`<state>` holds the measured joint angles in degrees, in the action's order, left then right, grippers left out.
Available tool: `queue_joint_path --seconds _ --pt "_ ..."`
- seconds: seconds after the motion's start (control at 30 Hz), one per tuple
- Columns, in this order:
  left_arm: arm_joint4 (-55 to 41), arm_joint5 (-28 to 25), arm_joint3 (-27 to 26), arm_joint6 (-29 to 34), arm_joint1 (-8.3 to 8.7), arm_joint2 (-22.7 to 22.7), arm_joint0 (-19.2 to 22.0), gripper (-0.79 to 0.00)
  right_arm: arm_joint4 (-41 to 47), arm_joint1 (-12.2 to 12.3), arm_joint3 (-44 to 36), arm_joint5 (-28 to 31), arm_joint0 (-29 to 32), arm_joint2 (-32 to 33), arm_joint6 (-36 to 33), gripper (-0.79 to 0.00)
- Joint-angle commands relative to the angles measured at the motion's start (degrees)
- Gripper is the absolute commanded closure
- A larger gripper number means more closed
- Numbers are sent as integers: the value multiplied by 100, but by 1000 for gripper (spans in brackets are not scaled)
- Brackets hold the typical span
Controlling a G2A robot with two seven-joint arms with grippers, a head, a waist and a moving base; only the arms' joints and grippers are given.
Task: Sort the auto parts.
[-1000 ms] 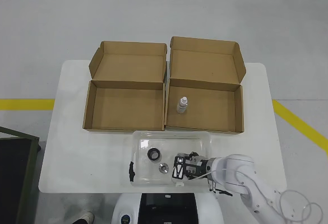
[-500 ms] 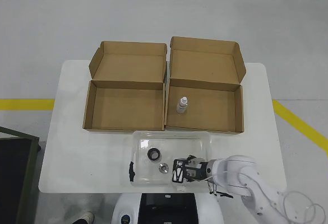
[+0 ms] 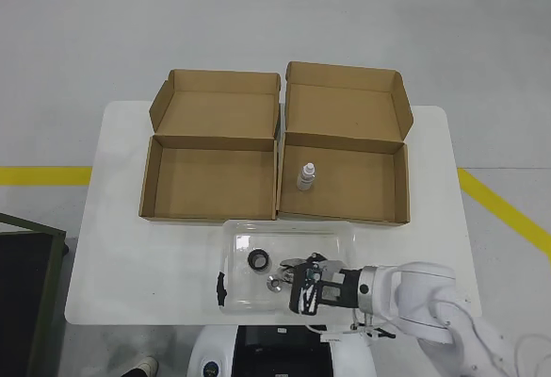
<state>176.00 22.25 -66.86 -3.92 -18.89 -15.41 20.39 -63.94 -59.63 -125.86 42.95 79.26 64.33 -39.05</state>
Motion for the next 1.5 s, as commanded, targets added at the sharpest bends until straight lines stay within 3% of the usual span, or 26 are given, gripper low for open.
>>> queue_joint_path --seconds 0.0,0.33,0.57,0.77,0.97,1.2,1.47 --pt "0 0 0 0 0 0 0 -785 220 -5 24 -79 4 34 243 0" --pt "0 0 0 0 0 0 0 -785 1265 -90 450 -606 -75 54 1675 0" --pt "0 0 0 0 0 0 0 -785 2594 -199 967 -417 -132 42 3344 0" --pt "0 0 0 0 0 0 0 -785 2991 -269 1214 -391 -108 118 4211 0" --pt "0 0 0 0 0 0 0 -785 3435 -307 1225 -495 12 256 4593 0" --pt "0 0 0 0 0 0 0 -785 3805 -323 1112 -498 169 328 4484 0" --pt "0 0 0 0 0 0 0 -785 3214 -331 1100 -934 169 404 3975 0"
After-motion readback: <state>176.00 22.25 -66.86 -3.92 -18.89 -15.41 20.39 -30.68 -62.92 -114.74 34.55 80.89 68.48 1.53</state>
